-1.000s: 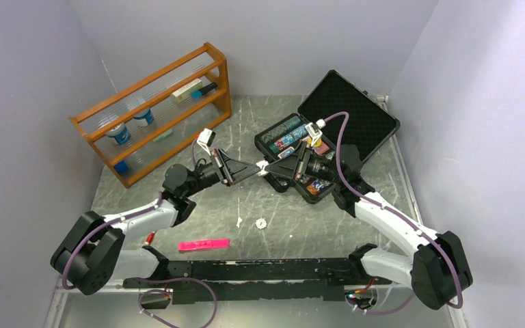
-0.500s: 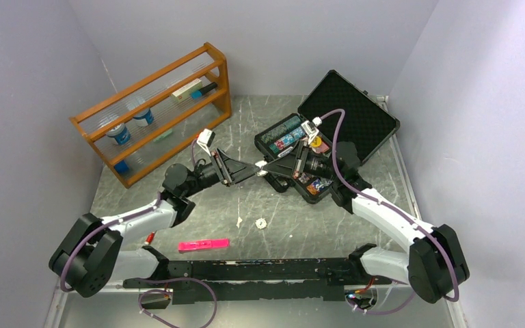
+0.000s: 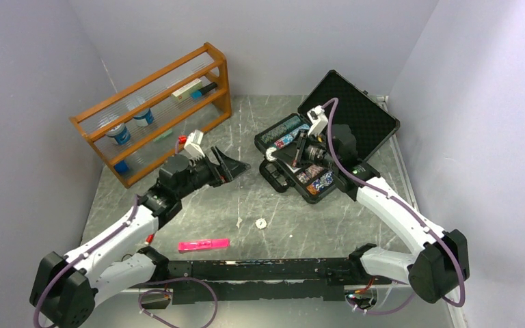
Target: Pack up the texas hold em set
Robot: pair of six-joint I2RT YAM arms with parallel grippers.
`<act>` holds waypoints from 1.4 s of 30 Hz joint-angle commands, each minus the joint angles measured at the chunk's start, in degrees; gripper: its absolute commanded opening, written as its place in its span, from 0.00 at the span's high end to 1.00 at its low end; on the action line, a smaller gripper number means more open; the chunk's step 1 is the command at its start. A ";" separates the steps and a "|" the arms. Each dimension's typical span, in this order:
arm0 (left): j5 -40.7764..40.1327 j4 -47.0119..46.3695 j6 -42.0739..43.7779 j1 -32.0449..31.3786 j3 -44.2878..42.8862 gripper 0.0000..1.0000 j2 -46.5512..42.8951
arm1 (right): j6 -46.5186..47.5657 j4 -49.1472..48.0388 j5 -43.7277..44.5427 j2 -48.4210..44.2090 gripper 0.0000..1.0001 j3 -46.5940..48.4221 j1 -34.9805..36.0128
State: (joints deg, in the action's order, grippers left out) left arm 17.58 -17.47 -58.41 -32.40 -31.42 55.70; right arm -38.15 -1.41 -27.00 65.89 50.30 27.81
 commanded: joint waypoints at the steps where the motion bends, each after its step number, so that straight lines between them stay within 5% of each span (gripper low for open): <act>1: -12.69 22.65 15.16 0.41 -8.58 0.05 -2.81 | 11.42 10.39 13.90 -1.02 1.00 4.46 -0.30; 12: -23.81 29.97 27.07 0.48 -13.34 0.05 -6.38 | 22.82 20.50 30.47 -3.79 1.00 3.93 -0.28; 24: -24.18 28.97 30.38 0.43 -13.53 0.05 -4.71 | 30.03 22.66 28.83 -3.88 1.00 2.91 -0.30; 33: -25.43 28.25 32.54 0.46 -13.68 0.05 -3.49 | 32.63 28.32 21.38 6.58 1.00 5.41 -0.30; 42: -25.78 28.42 33.32 0.55 -13.43 0.05 -2.79 | 31.17 27.37 25.70 13.39 1.00 8.01 -0.30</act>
State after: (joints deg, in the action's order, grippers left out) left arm -7.44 11.94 -26.48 -32.14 -42.57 53.10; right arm -6.87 28.01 -3.31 79.53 54.43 27.77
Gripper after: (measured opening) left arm 0.952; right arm 0.038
